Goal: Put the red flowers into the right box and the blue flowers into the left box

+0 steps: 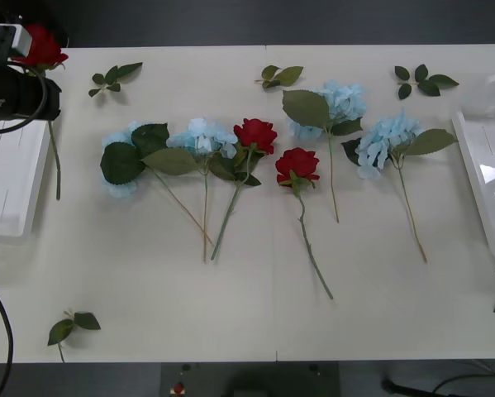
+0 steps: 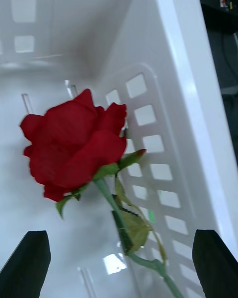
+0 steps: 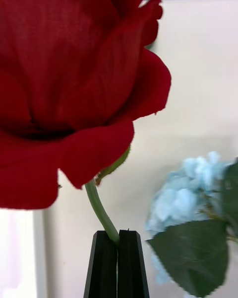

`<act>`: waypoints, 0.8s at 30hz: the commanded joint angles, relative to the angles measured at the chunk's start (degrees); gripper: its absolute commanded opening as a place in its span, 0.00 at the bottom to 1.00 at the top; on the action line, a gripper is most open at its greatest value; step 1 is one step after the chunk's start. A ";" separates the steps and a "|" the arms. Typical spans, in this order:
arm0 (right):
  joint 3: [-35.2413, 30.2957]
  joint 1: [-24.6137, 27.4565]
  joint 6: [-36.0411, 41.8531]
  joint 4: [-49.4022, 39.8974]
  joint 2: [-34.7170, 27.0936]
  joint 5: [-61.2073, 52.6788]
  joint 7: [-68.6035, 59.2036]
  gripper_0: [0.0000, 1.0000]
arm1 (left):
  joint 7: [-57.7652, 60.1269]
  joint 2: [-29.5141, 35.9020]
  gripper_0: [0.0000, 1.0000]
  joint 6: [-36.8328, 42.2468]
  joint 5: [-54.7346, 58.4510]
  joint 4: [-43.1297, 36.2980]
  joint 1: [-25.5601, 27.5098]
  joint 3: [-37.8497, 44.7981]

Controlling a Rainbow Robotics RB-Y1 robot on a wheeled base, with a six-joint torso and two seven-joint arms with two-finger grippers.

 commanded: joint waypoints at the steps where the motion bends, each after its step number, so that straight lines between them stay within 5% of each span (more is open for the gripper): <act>1: -0.01 -1.39 -0.17 -2.94 0.34 -6.61 2.21 0.94 | -5.96 0.13 0.00 0.21 9.30 -2.56 0.10 -0.40; 13: -3.62 0.90 11.96 -29.93 -6.17 -28.58 3.44 1.00 | -10.53 0.13 0.00 0.03 36.63 -2.47 0.10 -5.41; 24: -33.50 29.90 12.05 -61.48 -10.47 -48.62 8.18 1.00 | -19.85 0.13 0.00 -7.61 57.20 -2.47 -0.25 -15.70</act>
